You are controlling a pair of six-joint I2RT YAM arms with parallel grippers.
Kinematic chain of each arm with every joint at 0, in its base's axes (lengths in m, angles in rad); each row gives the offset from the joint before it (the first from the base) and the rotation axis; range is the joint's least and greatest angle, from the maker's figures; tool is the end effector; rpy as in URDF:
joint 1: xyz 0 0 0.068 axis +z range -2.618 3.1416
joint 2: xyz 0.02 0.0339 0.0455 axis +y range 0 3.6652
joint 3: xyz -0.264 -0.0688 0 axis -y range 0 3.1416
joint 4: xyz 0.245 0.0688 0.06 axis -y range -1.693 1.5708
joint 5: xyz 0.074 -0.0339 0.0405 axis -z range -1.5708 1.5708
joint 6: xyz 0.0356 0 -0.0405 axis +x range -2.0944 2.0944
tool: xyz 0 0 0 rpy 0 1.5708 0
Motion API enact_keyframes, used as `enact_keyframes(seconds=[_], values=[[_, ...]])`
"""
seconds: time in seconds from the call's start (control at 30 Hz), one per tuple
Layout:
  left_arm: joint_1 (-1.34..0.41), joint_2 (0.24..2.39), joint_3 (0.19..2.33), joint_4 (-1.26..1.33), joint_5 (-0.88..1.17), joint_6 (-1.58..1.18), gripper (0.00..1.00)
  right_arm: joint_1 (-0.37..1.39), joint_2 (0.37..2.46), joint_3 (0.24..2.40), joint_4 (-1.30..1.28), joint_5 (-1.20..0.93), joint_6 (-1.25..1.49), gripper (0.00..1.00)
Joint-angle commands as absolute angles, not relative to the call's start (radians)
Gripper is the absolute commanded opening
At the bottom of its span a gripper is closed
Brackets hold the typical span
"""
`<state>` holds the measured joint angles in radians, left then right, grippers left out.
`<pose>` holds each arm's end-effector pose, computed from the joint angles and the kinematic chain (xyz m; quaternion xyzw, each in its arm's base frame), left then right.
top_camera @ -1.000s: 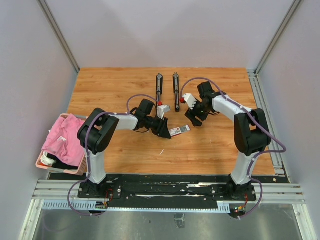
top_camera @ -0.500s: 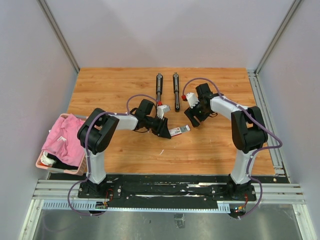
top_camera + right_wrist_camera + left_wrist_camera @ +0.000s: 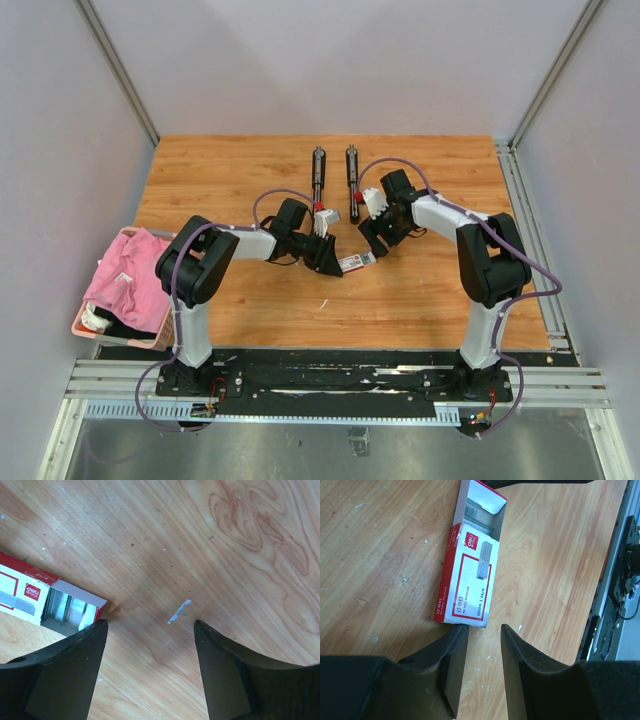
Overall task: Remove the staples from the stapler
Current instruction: Close the staple box at the center of the board.
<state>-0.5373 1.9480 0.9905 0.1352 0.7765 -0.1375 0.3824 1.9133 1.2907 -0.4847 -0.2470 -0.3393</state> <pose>0.3094 -0.2133 0.1203 0.3067 0.8169 -0.4445 0.2026 0.3597 0.1541 0.1710 -0.3675 0.8937 0.1248 0.2253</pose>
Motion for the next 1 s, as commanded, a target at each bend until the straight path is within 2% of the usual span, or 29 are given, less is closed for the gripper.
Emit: enact_keyframes(seconds=[0.0,0.6,0.97], values=[[-0.531,2.009,0.957,0.088,0.698,-0.118,0.40,0.415,1.919,1.299,-0.490,-0.314,-0.301,0.72],[-0.531,2.006,0.953,0.088,0.688,-0.120,0.40,0.493,1.924,1.303,-0.494,-0.365,-0.262,0.72],[-0.529,1.990,0.945,0.076,0.669,-0.103,0.43,0.453,1.886,1.289,-0.506,-0.292,-0.264,0.73]])
